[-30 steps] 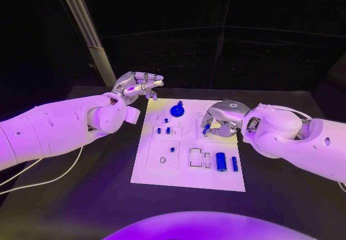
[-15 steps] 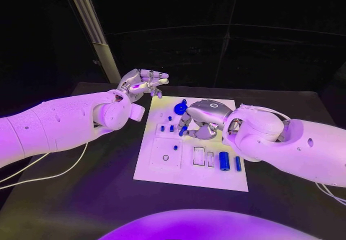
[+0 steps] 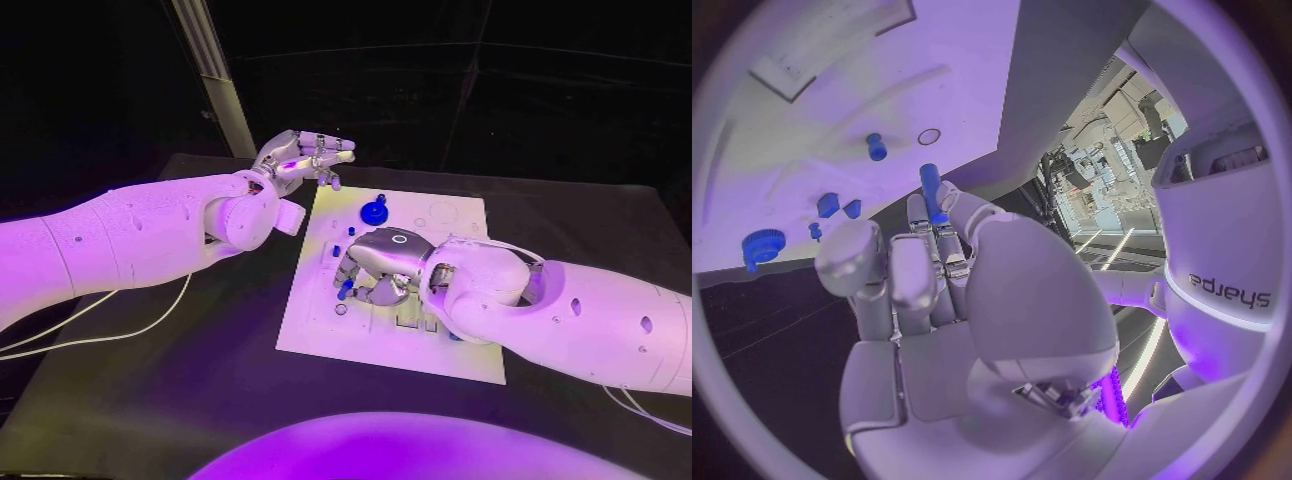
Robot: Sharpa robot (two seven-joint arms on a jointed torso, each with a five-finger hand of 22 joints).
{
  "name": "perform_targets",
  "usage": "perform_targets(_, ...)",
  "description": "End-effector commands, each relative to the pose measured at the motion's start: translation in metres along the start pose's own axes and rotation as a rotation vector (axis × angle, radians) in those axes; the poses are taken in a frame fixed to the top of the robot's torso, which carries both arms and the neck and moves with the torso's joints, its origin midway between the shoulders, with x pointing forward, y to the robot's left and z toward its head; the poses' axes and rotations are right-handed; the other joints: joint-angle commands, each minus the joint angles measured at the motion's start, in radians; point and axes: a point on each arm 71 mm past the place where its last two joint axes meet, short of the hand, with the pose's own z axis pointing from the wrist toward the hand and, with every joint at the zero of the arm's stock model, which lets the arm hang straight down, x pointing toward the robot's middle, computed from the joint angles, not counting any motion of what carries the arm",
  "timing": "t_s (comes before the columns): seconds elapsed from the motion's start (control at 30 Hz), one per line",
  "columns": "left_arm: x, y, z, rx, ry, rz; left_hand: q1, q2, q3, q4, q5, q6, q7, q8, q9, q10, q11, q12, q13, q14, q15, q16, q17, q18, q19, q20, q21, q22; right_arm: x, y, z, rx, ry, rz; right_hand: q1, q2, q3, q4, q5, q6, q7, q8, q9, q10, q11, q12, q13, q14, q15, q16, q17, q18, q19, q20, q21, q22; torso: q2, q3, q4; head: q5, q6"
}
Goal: Assemble the parts on the task board
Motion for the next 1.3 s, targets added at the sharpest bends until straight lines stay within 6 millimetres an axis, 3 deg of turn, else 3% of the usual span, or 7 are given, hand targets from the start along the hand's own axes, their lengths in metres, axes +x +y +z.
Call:
perform_targets(0.03,0.001,-0.002,0.001,0.008,0.009,-0.007,0.003,0.007,0.005,0.002,0.004,0.006,0.001,0.006,0.0,0.003,-0.001,0.005,-0.001,-0.006,0.001,-0.006,-0.002,0.006,-0.003,-0.003,-0.004,-0.001,0.005,0.0,0.002,-0.022,0.037,-0.035,-0.003,-0.002,0.005,0.001,0.006,-0.001,0.008,-0.004,-0.001,0.019,-0.013,-0.005,0.002,0.016,-0.007,0.002,-0.001,-0.008,0.002,0.001,0.005,-0.002,-0.002,0.0005,0.001,0.006,-0.003)
perform_targets(0.27,0.002,-0.002,0.001,0.007,0.011,-0.008,0.003,0.007,0.005,0.002,0.004,0.006,0.001,0.006,0.0,0.003,-0.001,0.005,-0.001,-0.006,0.001,-0.006,-0.002,0.006,-0.003,-0.003,-0.004,-0.001,0.012,0.0,0.005,-0.018,0.064,-0.048,-0.003,-0.002,0.005,0.0,0.006,-0.001,0.008,-0.004,-0.001,0.019,-0.013,-0.005,0.002,0.015,-0.007,0.002,-0.001,-0.008,0.001,0.001,0.004,-0.002,-0.001,0.0009,-0.0013,0.014,-0.005)
perform_targets(0.67,0.003,-0.001,0.002,0.007,0.014,-0.009,0.003,0.007,0.005,0.002,0.004,0.006,0.001,0.006,0.0,0.003,-0.001,0.005,-0.001,-0.006,0.001,-0.006,-0.002,0.006,-0.003,-0.003,-0.004,-0.001,0.018,-0.001,0.009,-0.018,0.086,-0.06,-0.004,-0.003,0.006,0.0,0.006,0.0,0.008,-0.004,-0.001,0.019,-0.013,-0.006,0.002,0.015,-0.007,0.002,-0.002,-0.008,0.001,0.001,0.004,-0.003,0.0,0.0005,0.0018,0.016,-0.008)
perform_targets(1.3,0.003,-0.001,0.003,0.006,0.014,-0.009,0.003,0.007,0.005,0.002,0.004,0.006,0.001,0.006,0.0,0.003,-0.001,0.005,-0.001,-0.006,0.001,-0.006,-0.002,0.006,-0.003,-0.003,-0.004,-0.001,0.02,0.005,0.012,-0.039,0.089,-0.055,-0.005,-0.003,0.009,-0.002,0.007,0.0,0.008,-0.005,-0.001,0.019,-0.013,-0.007,0.002,0.015,-0.007,0.002,-0.002,-0.007,0.0,0.001,0.004,-0.004,-0.001,0.0005,-0.0005,0.023,-0.016)
